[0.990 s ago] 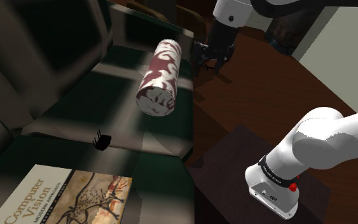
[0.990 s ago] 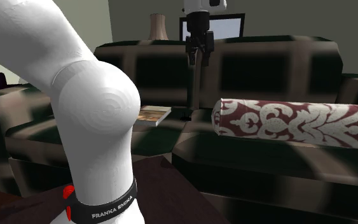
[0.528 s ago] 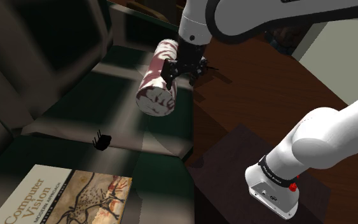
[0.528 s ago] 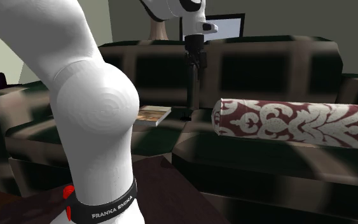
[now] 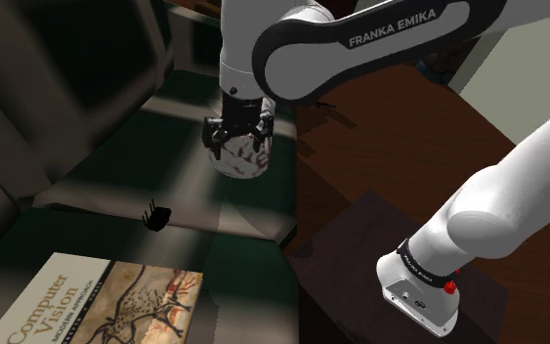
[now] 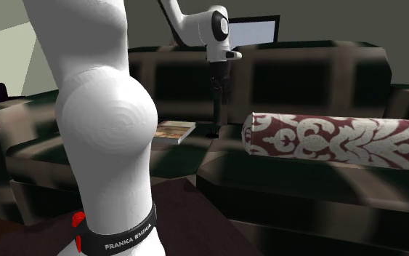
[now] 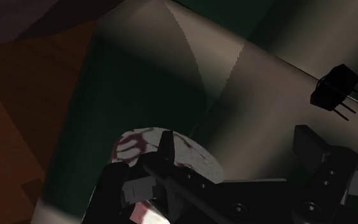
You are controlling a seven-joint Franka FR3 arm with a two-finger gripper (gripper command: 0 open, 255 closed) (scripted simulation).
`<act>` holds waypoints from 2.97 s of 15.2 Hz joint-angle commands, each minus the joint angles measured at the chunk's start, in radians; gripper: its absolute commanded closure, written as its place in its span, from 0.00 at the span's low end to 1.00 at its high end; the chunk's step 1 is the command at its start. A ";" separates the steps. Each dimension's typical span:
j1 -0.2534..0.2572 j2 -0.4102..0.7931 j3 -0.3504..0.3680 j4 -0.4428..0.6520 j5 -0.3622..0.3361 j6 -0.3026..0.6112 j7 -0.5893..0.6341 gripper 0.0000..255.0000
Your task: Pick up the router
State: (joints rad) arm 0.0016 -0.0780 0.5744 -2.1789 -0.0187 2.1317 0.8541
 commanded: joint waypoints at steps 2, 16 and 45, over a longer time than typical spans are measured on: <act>0.014 0.143 0.030 0.073 -0.103 0.029 0.123 0.00; 0.292 0.777 -0.087 0.639 -0.426 -0.063 0.454 0.00; 0.344 0.885 -0.114 0.771 -0.445 -0.095 0.469 1.00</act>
State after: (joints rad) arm 0.3469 0.8157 0.4578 -1.4096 -0.4671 2.0470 1.3247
